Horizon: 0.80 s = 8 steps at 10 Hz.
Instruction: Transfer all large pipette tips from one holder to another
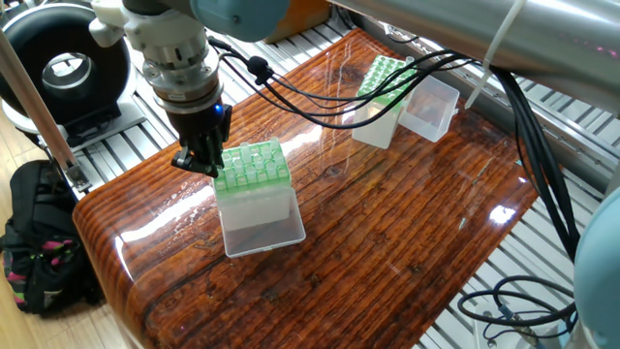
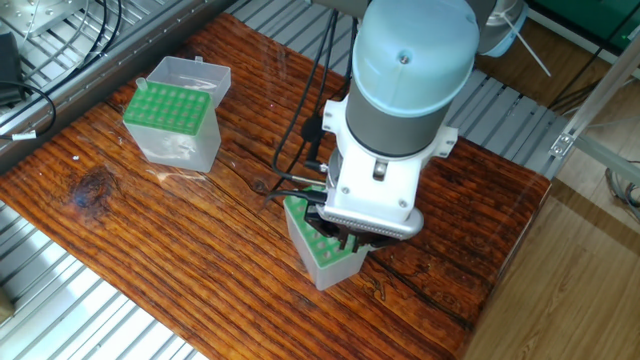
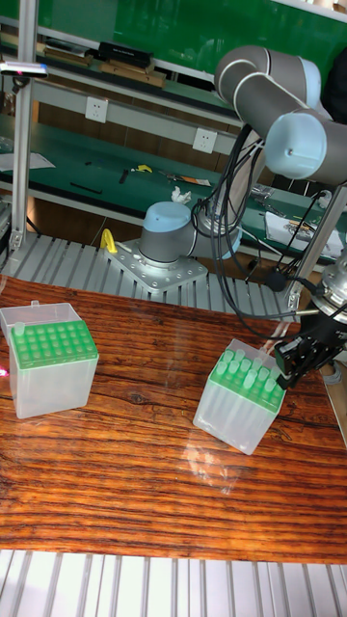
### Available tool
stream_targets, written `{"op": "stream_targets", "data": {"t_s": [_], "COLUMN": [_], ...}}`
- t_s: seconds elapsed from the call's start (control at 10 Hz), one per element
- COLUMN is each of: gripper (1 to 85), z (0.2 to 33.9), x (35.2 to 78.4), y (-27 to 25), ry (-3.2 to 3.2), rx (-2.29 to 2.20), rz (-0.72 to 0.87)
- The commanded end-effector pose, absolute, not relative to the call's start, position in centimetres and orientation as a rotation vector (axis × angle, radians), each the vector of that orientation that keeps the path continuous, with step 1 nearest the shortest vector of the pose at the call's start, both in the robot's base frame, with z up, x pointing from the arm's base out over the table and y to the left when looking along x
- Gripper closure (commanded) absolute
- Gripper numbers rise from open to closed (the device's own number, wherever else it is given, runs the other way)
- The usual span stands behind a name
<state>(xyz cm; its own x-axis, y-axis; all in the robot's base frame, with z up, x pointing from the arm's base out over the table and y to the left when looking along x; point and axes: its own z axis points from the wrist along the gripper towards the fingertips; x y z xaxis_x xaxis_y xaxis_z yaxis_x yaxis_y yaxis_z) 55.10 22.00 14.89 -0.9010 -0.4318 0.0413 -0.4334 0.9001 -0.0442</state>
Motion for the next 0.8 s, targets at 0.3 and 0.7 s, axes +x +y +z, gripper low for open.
{"op": "stream_targets", "data": {"t_s": [0.3, 0.7], "gripper": [71.3, 71.3], "z": [16.8, 17.7], "x": [54.6, 55.1], "y": [22.1, 22.3], "ry": [-3.019, -3.022], "rx": [0.69, 0.691], "rz": [0.045, 0.032]}}
